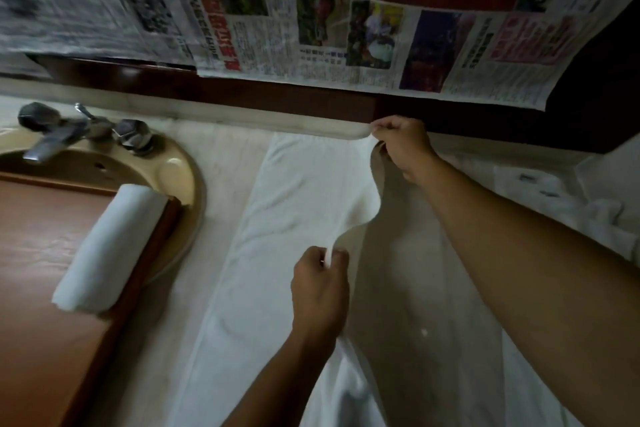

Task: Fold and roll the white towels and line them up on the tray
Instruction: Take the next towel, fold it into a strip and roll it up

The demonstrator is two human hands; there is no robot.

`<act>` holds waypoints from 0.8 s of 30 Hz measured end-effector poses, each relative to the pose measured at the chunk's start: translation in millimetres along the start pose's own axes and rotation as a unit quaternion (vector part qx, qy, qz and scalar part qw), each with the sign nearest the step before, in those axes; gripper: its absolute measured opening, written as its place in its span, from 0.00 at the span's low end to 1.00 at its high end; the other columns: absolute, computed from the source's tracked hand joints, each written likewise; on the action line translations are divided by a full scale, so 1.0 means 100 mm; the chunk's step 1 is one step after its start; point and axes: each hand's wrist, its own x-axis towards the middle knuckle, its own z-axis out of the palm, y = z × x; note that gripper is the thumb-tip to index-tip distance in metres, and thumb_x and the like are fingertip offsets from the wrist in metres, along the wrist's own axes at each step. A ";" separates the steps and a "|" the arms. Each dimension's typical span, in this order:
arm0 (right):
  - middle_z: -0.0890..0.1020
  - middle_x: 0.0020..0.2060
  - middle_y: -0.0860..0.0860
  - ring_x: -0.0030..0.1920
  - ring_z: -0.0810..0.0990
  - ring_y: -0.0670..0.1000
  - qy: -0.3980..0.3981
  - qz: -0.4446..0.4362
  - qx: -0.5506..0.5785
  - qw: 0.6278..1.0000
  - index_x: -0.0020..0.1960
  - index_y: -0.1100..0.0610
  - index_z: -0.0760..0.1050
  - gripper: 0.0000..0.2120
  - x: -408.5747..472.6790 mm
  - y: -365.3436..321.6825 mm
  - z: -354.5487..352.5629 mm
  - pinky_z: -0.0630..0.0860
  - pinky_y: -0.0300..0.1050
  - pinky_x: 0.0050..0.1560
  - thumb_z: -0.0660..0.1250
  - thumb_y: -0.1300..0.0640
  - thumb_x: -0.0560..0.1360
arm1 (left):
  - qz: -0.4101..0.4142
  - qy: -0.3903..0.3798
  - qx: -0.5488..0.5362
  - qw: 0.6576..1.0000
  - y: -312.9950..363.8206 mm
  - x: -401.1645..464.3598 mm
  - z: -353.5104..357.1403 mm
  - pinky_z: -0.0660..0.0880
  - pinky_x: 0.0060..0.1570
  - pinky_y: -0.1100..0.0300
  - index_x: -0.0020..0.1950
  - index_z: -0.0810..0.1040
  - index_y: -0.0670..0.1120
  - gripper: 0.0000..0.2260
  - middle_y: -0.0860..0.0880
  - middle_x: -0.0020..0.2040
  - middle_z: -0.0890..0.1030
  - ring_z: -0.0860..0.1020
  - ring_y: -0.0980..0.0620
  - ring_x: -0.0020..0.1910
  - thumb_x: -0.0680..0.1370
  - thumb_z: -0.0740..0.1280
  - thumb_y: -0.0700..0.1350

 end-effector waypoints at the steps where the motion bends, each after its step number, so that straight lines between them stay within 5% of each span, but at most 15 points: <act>1: 0.82 0.39 0.50 0.34 0.78 0.45 -0.004 0.014 0.027 1.000 0.48 0.56 0.81 0.04 -0.03 -0.08 0.06 0.71 0.33 0.30 0.67 0.60 0.78 | 0.016 0.005 0.007 1.000 -0.01 0.04 -0.10 0.73 0.36 0.52 0.39 0.74 0.42 0.16 0.47 0.34 0.75 0.74 0.49 0.33 0.81 0.64 0.52; 4: 0.84 0.38 0.55 0.32 0.79 0.48 -0.013 0.037 0.057 0.998 0.48 0.57 0.81 0.06 -0.02 -0.26 0.27 0.70 0.39 0.31 0.66 0.60 0.75 | 0.053 -0.014 0.025 0.998 0.00 0.19 -0.43 0.74 0.35 0.50 0.41 0.78 0.39 0.19 0.41 0.35 0.78 0.77 0.47 0.34 0.82 0.62 0.54; 8: 0.84 0.39 0.56 0.38 0.82 0.52 -0.026 -0.043 -0.100 0.994 0.41 0.54 0.80 0.06 0.10 -0.42 0.61 0.80 0.48 0.43 0.69 0.63 0.74 | 0.107 -0.109 0.137 0.979 0.07 0.44 -1.04 0.71 0.32 0.55 0.41 0.79 0.42 0.18 0.44 0.31 0.80 0.76 0.51 0.27 0.82 0.63 0.53; 11: 0.84 0.39 0.56 0.41 0.82 0.56 -0.026 -0.113 -0.245 0.962 0.41 0.59 0.80 0.10 0.20 -0.49 0.94 0.78 0.47 0.44 0.69 0.54 0.77 | 0.102 -0.137 0.181 0.968 0.02 0.69 -1.39 0.75 0.30 0.56 0.43 0.80 0.47 0.11 0.47 0.31 0.83 0.77 0.52 0.24 0.81 0.65 0.50; 17: 0.81 0.53 0.56 0.54 0.80 0.60 -0.034 -0.112 -0.407 0.906 0.55 0.56 0.80 0.11 0.36 -0.35 1.64 0.75 0.46 0.48 0.64 0.50 0.79 | 0.147 -0.062 0.379 0.911 -0.36 1.05 -1.57 0.78 0.37 0.55 0.38 0.75 0.50 0.16 0.53 0.34 0.78 0.78 0.55 0.34 0.81 0.63 0.58; 24: 0.80 0.57 0.58 0.57 0.79 0.61 -0.051 -0.104 -0.455 0.883 0.60 0.56 0.78 0.13 0.49 -0.16 1.97 0.75 0.49 0.53 0.63 0.52 0.79 | 0.148 -0.035 0.355 0.922 -0.52 1.22 -1.58 0.68 0.32 0.56 0.36 0.70 0.48 0.19 0.51 0.31 0.75 0.78 0.51 0.37 0.79 0.63 0.59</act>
